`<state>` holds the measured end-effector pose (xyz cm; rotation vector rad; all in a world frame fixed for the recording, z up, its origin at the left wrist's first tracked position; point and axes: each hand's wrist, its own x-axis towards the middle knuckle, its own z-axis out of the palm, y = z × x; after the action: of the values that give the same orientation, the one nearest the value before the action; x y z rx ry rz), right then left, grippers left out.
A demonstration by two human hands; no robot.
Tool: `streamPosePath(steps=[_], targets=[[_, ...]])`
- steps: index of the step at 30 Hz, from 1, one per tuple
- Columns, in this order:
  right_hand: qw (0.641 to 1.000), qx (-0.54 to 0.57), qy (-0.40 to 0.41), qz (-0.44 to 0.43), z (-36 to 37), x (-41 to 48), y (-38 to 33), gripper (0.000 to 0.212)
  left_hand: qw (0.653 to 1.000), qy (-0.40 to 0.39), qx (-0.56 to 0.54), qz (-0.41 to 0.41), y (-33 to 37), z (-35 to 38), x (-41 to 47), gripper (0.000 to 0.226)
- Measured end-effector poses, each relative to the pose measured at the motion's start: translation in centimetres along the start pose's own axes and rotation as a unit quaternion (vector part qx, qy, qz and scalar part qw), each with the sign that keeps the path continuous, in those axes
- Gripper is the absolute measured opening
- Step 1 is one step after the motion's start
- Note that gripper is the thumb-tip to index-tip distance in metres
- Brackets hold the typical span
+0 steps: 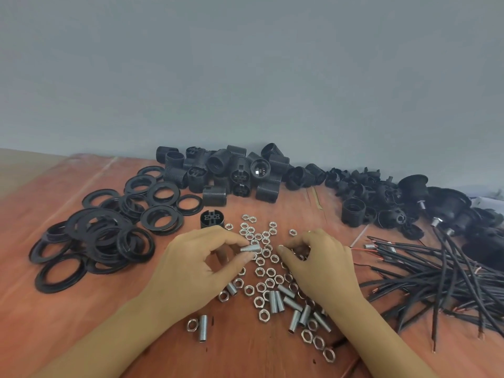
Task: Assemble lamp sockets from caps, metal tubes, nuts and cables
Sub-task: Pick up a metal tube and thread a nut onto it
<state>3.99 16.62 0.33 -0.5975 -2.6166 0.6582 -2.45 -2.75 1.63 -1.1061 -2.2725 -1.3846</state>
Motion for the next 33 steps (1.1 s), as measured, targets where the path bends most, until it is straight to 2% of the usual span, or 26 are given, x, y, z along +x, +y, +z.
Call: streamPosePath(steps=[4, 7, 9, 12, 15, 20, 23, 27, 33], targets=[[1.000, 0.004, -0.021, -0.011, 0.0, 0.3, 0.0, 0.022, 1.000, 0.000, 0.002, -0.004, -0.5, 0.2, 0.1, 0.012], [0.997, 0.019, -0.018, -0.072, 0.0, -0.1, -0.1, 0.022, 1.000, 0.002, 0.002, 0.003, -0.5, 0.4, 0.0, 0.010], [0.988, 0.126, 0.006, -0.092, -0.1, -0.7, -0.3, 0.014, 1.000, -0.009, 0.003, 0.028, -0.2, 0.3, 0.1, 0.010], [0.940, 0.334, 0.010, -0.069, -0.1, -2.0, -1.3, 0.011, 0.999, -0.010, -0.035, 0.039, 0.1, 0.3, 0.2, 0.013], [0.905, 0.421, -0.030, -0.045, 0.3, -2.7, -2.0, 0.015, 0.997, -0.002, -0.072, 0.017, 0.2, 0.4, 0.1, 0.013], [0.890, 0.453, -0.028, -0.043, 0.1, -2.8, -2.0, 0.017, 0.998, 0.003, -0.070, 0.003, 0.1, 0.3, 0.2, 0.010], [0.891, 0.451, -0.016, -0.046, 0.3, -2.9, -2.0, 0.016, 0.993, 0.003, -0.104, -0.052, 0.3, 0.5, 0.1, 0.016], [0.864, 0.503, -0.015, -0.018, 0.3, -3.0, -2.1, 0.017, 0.991, -0.018, -0.116, -0.069, 0.5, 0.7, -0.1, 0.012], [0.857, 0.508, -0.057, -0.068, -0.2, -3.1, -1.9, 0.021, 0.988, -0.027, -0.127, -0.088, 0.8, 0.4, 0.0, 0.016]])
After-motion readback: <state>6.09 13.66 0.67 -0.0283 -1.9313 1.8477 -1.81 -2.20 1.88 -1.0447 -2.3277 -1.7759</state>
